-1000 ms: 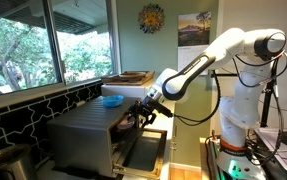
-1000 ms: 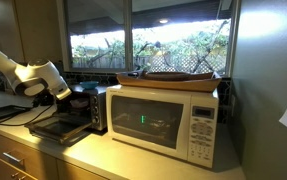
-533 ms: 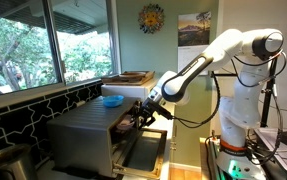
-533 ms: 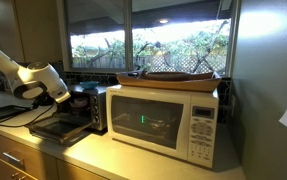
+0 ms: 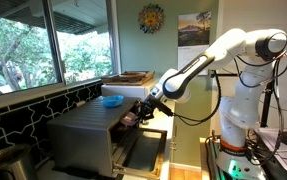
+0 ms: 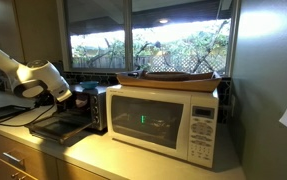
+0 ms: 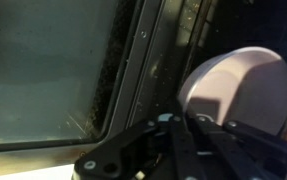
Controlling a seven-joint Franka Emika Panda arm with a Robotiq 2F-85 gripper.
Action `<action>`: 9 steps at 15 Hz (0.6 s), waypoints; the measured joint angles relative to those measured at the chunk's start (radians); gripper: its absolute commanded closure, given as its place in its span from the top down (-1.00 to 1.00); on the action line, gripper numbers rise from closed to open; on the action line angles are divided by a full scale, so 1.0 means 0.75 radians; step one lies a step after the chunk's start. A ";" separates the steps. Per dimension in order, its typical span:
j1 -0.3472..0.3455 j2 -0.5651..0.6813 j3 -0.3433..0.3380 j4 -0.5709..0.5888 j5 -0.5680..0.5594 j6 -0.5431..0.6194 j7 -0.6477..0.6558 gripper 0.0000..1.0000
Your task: Put the purple bowl inside the blue bowl then place the two bowls in the toaster oven
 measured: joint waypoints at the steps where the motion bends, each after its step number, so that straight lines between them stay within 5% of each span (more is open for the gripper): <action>1: -0.006 -0.010 0.002 -0.004 -0.002 -0.001 -0.004 -0.98; 4: -0.039 -0.046 0.017 -0.013 -0.047 -0.054 -0.006 -0.98; 9: -0.197 -0.194 0.071 -0.016 -0.355 -0.547 0.077 -0.98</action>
